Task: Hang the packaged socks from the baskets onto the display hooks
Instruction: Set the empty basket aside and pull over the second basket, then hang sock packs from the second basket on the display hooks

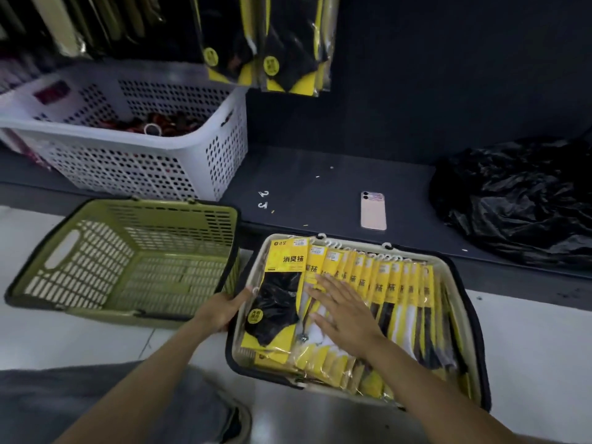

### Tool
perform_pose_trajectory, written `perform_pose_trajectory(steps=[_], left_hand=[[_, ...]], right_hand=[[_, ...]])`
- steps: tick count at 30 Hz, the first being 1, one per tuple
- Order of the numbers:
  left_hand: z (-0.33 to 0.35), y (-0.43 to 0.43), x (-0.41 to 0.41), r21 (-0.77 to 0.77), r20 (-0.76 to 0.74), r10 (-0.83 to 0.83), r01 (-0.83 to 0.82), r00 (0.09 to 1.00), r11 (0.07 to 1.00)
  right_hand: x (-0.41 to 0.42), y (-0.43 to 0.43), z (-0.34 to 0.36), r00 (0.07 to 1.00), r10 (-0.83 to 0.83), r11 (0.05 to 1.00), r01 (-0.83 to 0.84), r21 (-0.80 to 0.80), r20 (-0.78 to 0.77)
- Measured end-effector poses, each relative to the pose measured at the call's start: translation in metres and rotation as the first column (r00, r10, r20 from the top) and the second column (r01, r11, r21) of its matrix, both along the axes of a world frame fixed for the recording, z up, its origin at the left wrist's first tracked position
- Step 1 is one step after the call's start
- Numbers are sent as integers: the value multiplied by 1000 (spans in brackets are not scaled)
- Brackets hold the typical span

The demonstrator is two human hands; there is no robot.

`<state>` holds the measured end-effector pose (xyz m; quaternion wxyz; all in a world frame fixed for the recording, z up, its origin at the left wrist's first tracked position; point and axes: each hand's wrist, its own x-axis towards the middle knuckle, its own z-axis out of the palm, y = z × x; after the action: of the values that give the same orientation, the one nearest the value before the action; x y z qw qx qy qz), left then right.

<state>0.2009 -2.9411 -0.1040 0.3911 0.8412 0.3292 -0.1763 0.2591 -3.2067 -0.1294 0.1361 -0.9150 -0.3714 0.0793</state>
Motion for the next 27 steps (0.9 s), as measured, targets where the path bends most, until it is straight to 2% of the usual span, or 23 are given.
perform_pose_trajectory(steps=[3,5,6,7,9,12,14,15,18,22,24,26,27], left_hand=[[-3,-1,2,24,39,-90,89,995,996],[-2,-3,6,4,198,-100,101,975,995],[-1,-4,9,10,317,-111,114,942,993],[2,-6,11,43,425,-150,145,893,988],[8,-15,16,117,512,-263,237,818,964],[2,-32,15,11,363,-347,369,865,930],[-4,-39,13,-23,296,-348,371,890,928],[-4,-41,13,-70,308,-303,339,902,938],[6,-43,17,-362,331,-28,154,943,919],[25,-47,28,-435,445,215,0,869,900],[43,-53,37,-531,409,272,-16,871,847],[63,-61,50,-664,345,239,56,908,746],[76,-67,56,-681,344,199,98,918,725]], right_hand=[[-1,3,12,993,-25,997,34,71,-114],[-3,9,22,961,-132,959,186,214,-244],[-4,15,27,924,-206,908,304,288,-323],[-3,20,32,865,-280,839,431,331,-417],[2,35,42,673,-356,686,659,308,-648],[14,60,48,349,-292,528,835,153,-891],[17,76,45,212,-241,479,875,74,-947],[17,83,42,174,-221,456,888,57,-960],[17,97,32,186,-245,377,922,84,-951],[17,86,47,350,-250,379,893,241,-903],[21,70,70,396,-209,387,873,296,-894],[30,49,99,445,-179,389,852,352,-878],[35,39,113,483,-139,401,826,397,-864]])
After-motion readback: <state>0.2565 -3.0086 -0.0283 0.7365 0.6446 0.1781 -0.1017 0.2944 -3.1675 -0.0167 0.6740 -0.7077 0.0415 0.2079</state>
